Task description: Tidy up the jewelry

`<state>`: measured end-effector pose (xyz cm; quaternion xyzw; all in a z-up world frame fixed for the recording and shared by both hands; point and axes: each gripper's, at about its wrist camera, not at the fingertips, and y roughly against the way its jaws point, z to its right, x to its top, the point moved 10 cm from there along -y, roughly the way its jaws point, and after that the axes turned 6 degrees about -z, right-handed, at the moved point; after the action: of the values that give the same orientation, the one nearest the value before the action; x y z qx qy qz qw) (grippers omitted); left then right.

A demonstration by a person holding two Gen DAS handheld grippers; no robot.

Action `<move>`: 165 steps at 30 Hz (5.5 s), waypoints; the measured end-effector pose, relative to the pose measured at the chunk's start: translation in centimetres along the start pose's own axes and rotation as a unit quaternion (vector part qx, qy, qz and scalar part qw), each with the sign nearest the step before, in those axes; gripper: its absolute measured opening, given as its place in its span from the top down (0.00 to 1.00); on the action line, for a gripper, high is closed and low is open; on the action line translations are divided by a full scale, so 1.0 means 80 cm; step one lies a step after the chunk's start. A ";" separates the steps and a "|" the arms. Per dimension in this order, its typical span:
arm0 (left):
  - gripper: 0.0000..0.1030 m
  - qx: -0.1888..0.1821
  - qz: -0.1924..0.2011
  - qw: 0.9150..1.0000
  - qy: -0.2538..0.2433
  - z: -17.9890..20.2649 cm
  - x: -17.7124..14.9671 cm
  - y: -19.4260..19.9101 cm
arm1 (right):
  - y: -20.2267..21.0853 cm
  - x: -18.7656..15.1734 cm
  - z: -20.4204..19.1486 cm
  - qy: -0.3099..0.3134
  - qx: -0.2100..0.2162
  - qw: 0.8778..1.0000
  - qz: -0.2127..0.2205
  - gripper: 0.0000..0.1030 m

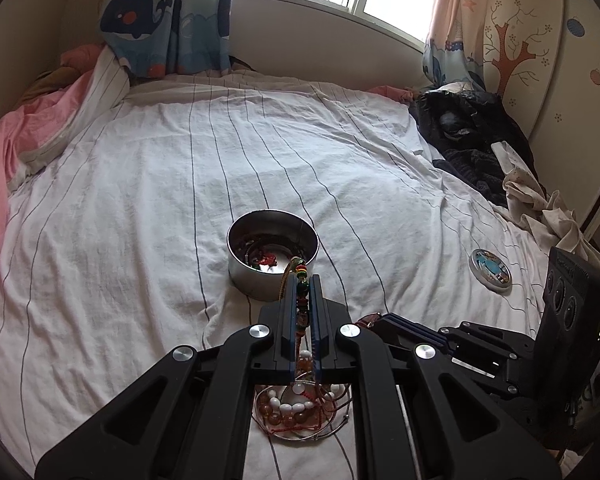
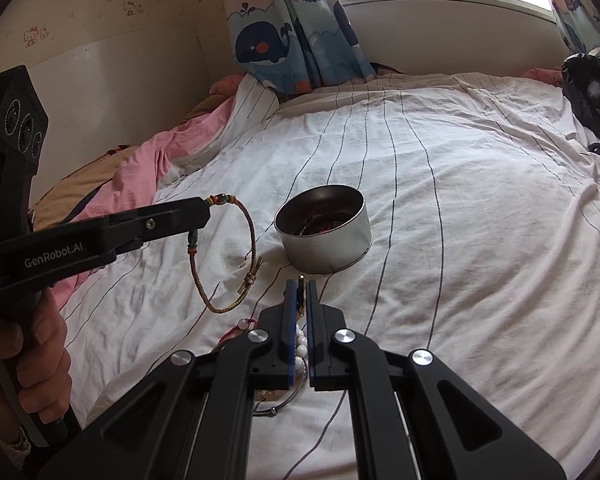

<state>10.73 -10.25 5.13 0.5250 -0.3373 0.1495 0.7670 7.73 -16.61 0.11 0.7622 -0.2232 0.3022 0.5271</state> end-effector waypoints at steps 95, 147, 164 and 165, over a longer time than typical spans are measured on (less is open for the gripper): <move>0.98 0.124 -0.119 0.985 -0.018 -0.098 -0.096 -0.057 | -0.043 -0.064 -0.028 0.036 0.023 0.995 -0.085 0.72; 0.98 0.067 -0.067 0.995 -0.028 -0.031 -0.049 -0.056 | -0.067 -0.055 0.051 -0.046 -0.045 0.993 -0.103 0.92; 0.98 0.066 -0.058 0.996 -0.025 -0.041 -0.047 -0.043 | -0.052 -0.040 0.035 -0.003 -0.062 0.996 -0.068 0.97; 0.98 0.066 -0.056 0.996 -0.025 -0.041 -0.044 -0.041 | -0.047 -0.034 0.034 -0.003 -0.062 0.996 -0.057 0.97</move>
<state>11.21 -8.17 -0.27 0.5959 -0.3160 0.1148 0.7293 8.83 -17.82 -5.01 0.7407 -0.1994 0.2549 0.5888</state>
